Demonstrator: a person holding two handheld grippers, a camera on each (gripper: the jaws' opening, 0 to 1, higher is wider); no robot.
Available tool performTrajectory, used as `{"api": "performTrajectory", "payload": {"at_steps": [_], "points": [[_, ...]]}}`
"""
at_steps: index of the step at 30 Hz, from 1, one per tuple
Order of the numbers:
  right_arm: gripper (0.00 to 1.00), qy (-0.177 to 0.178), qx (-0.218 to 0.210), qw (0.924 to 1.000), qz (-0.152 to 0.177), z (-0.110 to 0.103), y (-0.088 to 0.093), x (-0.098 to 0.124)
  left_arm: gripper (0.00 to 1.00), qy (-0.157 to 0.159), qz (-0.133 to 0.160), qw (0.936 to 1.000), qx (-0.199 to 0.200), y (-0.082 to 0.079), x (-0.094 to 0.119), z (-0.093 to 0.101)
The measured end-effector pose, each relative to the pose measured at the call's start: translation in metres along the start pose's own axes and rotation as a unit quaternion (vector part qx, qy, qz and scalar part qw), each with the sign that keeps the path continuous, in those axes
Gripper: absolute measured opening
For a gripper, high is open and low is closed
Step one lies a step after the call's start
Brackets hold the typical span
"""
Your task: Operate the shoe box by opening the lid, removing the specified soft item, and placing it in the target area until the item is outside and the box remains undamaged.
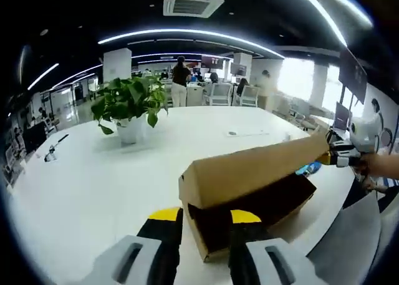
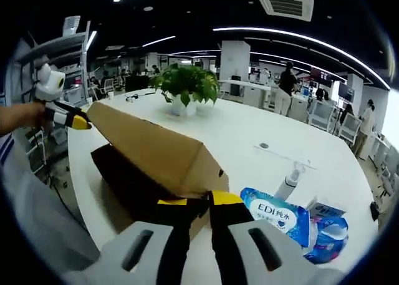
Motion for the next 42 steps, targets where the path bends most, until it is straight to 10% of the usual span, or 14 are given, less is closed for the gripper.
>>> {"api": "performTrajectory", "payload": {"at_steps": [22, 42], "points": [[0.26, -0.055, 0.072, 0.9958, -0.004, -0.018, 0.028, 0.008, 0.36, 0.04, -0.03, 0.997, -0.058, 0.02, -0.001, 0.014], [0.38, -0.099, 0.043, 0.9928, -0.052, -0.028, 0.047, 0.0, 0.36, 0.051, -0.075, 0.9947, -0.047, 0.047, -0.013, 0.011]]}}
Point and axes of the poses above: the point that each gripper's makers call its tool centre point, and the gripper's own axes: x roughly backward along the fingers, z roughly to its right, y roughly out of its underside, the point moved 10 cm from there along x, roughly backward along the fingers, and after that the axes turned 9 degrees about y, right-handed, at the moved point
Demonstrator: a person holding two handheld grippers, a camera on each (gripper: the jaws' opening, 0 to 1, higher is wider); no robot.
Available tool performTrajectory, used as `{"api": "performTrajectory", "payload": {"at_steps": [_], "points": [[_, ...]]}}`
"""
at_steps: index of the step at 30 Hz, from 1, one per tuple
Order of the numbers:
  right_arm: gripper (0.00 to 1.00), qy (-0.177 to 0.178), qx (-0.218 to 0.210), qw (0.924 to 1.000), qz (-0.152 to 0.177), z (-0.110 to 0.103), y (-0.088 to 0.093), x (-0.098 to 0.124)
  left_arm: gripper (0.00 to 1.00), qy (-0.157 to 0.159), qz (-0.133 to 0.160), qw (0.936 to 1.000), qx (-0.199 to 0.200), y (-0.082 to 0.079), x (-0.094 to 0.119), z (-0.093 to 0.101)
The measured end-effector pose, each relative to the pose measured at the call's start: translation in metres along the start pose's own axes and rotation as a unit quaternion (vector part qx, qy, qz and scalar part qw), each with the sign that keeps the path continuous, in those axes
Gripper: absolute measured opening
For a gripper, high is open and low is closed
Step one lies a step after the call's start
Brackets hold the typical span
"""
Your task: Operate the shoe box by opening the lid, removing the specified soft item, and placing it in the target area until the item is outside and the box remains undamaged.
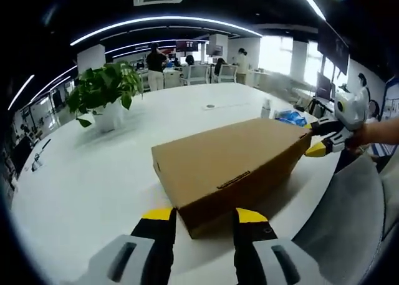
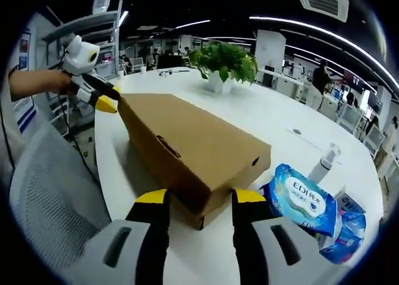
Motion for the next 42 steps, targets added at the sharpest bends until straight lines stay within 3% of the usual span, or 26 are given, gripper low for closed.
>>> {"api": "performTrajectory", "payload": {"at_steps": [8, 18, 27, 42], "points": [[0.38, 0.001, -0.058, 0.9982, -0.016, -0.001, 0.008, -0.009, 0.33, -0.006, -0.013, 0.9997, 0.021, 0.011, -0.011, -0.002], [0.37, 0.01, -0.039, 0.9987, -0.031, -0.004, 0.015, -0.018, 0.31, -0.013, -0.029, 0.999, 0.032, 0.016, -0.022, -0.005], [0.37, 0.016, -0.041, 0.9985, -0.031, 0.002, 0.011, -0.024, 0.3, -0.024, -0.026, 0.9988, 0.033, 0.006, -0.03, -0.014], [0.38, 0.017, -0.038, 0.9985, -0.036, 0.03, -0.003, -0.05, 0.3, -0.024, -0.023, 0.9986, 0.041, -0.013, -0.052, -0.033]]}}
Point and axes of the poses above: the point that each gripper's makers call its tool centre point, and the gripper's own axes: x roughly backward along the fingers, z roughly to its right, y roughly out of its underside, the point moved 10 cm from there along x, roughly backward along the fingers, and after that the axes turned 9 degrees about y, right-handed, at the moved point
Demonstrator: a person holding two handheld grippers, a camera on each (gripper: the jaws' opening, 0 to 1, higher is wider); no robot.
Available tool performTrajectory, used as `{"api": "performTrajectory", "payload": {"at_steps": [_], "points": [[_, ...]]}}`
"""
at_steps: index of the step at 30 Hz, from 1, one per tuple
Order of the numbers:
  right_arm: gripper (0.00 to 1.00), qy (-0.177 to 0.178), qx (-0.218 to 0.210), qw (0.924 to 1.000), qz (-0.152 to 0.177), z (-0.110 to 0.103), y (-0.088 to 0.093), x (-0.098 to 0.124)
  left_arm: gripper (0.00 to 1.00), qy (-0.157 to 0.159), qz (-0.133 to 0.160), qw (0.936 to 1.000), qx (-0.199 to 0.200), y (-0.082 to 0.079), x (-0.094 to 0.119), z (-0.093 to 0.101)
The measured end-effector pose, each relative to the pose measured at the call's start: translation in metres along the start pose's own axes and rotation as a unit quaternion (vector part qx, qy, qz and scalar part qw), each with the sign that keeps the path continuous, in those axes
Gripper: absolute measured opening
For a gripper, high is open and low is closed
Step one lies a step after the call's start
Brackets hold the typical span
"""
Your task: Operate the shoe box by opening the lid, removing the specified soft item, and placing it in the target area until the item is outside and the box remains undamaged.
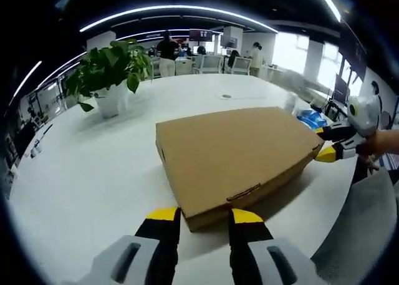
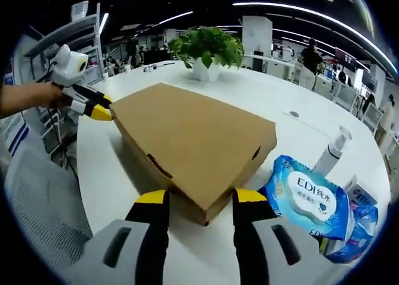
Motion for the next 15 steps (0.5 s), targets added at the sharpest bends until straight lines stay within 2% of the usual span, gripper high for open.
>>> {"api": "performTrajectory", "payload": {"at_steps": [15], "points": [[0.39, 0.006, 0.004, 1.0, -0.005, 0.023, -0.013, -0.02, 0.31, 0.004, -0.008, 1.0, 0.002, -0.019, -0.023, -0.013]]}}
Point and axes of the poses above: the point that each gripper's makers call its tool centre point, and the gripper's own axes: x roughly backward along the fingers, z roughly to its right, y roughly out of its underside, the point moved 10 cm from there along x, roughly backward along the fingers, and after that the axes turned 9 degrees about y, right-handed, at the moved point
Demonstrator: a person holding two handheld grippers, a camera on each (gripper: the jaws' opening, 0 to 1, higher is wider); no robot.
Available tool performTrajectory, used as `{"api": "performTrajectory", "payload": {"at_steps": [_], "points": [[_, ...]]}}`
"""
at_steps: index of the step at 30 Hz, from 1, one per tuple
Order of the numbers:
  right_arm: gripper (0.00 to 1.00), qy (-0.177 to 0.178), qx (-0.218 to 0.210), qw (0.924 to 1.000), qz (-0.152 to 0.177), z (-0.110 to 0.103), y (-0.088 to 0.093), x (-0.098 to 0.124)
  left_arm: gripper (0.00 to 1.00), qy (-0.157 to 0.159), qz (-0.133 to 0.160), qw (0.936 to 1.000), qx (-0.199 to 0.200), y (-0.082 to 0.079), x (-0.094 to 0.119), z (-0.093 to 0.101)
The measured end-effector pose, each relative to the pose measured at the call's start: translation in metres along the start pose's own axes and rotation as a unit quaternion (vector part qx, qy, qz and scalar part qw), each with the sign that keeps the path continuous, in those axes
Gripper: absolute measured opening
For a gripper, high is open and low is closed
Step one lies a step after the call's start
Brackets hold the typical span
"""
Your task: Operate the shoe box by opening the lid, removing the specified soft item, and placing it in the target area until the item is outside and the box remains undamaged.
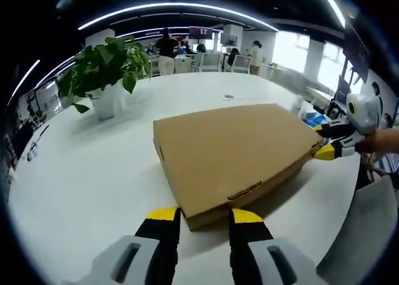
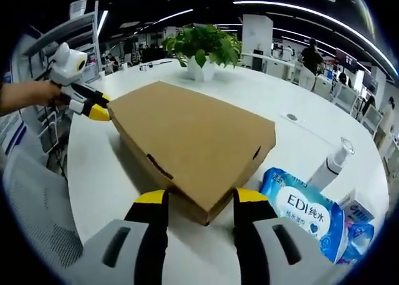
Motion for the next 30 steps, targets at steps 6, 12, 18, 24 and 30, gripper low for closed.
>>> {"api": "performTrajectory", "payload": {"at_steps": [6, 12, 18, 24, 30], "points": [[0.39, 0.005, -0.005, 1.0, 0.002, 0.004, -0.001, -0.002, 0.31, 0.003, -0.002, 1.0, -0.004, -0.007, -0.008, -0.005], [0.39, 0.007, -0.003, 1.0, 0.001, 0.005, -0.001, -0.002, 0.31, 0.004, -0.002, 0.9999, -0.011, -0.007, -0.007, -0.003], [0.43, 0.02, -0.009, 0.9997, 0.011, 0.005, -0.003, 0.003, 0.39, -0.002, -0.004, 0.9996, -0.026, -0.005, -0.004, 0.002], [0.47, 0.029, -0.01, 0.9991, 0.027, 0.008, -0.003, 0.02, 0.48, -0.009, 0.014, 0.9993, -0.032, -0.004, 0.009, 0.012], [0.51, 0.049, -0.028, 0.9975, 0.043, 0.018, 0.0, 0.046, 0.55, -0.009, 0.04, 0.9989, -0.023, -0.003, 0.022, 0.026]]}}
Point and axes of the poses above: the point that each gripper's makers call its tool centre point, and the gripper's own axes: x roughly backward along the fingers, z roughly to its right, y roughly out of its underside, the point moved 10 cm from there along x, roughly backward along the fingers, and after that the axes turned 9 degrees about y, right-handed, at the moved point
